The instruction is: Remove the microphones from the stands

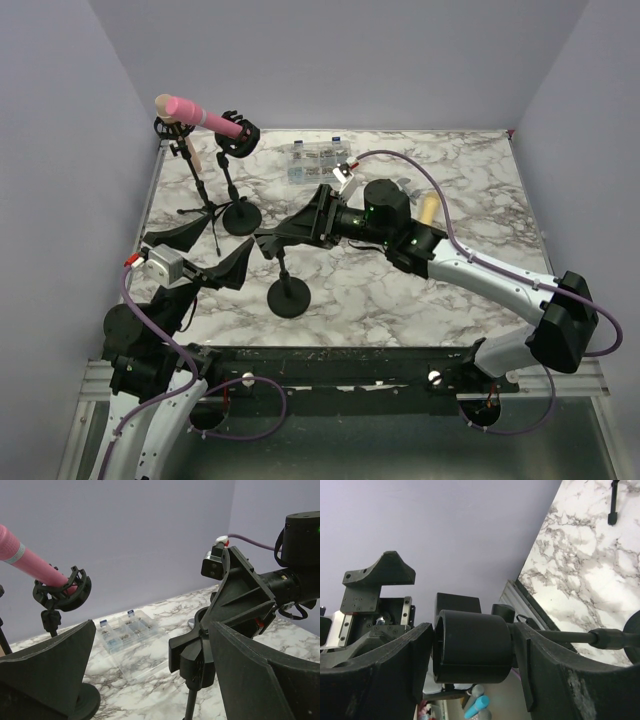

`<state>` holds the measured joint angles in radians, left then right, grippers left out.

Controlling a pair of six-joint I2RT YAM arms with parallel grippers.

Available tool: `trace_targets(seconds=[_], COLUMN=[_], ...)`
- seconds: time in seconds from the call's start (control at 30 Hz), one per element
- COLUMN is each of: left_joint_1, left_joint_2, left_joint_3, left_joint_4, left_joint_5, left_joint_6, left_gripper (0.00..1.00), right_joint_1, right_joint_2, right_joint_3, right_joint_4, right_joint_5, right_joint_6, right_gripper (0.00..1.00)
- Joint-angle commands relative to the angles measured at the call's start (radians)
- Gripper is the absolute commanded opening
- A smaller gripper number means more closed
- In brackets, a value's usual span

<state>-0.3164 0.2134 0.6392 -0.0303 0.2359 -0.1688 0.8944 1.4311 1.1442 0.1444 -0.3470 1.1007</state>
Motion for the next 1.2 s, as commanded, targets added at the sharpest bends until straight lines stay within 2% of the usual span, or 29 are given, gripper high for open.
trace_targets(seconds=[0.0, 0.07, 0.13, 0.3, 0.53, 0.67, 0.77, 1.17], left_joint_1=[-0.005, -0.004, -0.004, -0.005, -0.005, -0.004, -0.005, -0.004], left_joint_2=[-0.010, -0.007, -0.006, -0.001, 0.000, 0.008, 0.012, 0.022], left_joint_3=[-0.007, -0.005, -0.006, -0.003, -0.004, -0.004, -0.005, -0.006], left_joint_4=[0.022, 0.022, 0.023, 0.021, 0.021, 0.020, 0.021, 0.023], left_joint_5=[-0.001, -0.001, -0.001, 0.005, 0.001, 0.006, 0.006, 0.013], left_joint_6=[-0.006, -0.007, -0.008, -0.010, -0.010, -0.011, -0.012, -0.015], left_gripper=[0.99, 0.99, 0.99, 0.99, 0.99, 0.99, 0.99, 0.99], right_joint_1=[0.011, 0.013, 0.014, 0.022, 0.027, 0.027, 0.026, 0.026], right_joint_2=[0.015, 0.014, 0.015, 0.026, 0.048, 0.127, 0.200, 0.241], right_joint_3=[0.004, -0.020, -0.050, -0.122, -0.245, -0.322, -0.358, -0.359], right_joint_4=[0.001, -0.003, -0.004, -0.020, -0.004, 0.096, 0.208, 0.252], right_joint_5=[0.037, 0.037, 0.040, 0.047, 0.072, 0.036, -0.021, -0.036], right_joint_6=[-0.018, -0.021, -0.021, -0.028, -0.045, -0.026, 0.007, 0.001], right_gripper=[0.69, 0.67, 0.59, 0.50, 0.49, 0.48, 0.43, 0.42])
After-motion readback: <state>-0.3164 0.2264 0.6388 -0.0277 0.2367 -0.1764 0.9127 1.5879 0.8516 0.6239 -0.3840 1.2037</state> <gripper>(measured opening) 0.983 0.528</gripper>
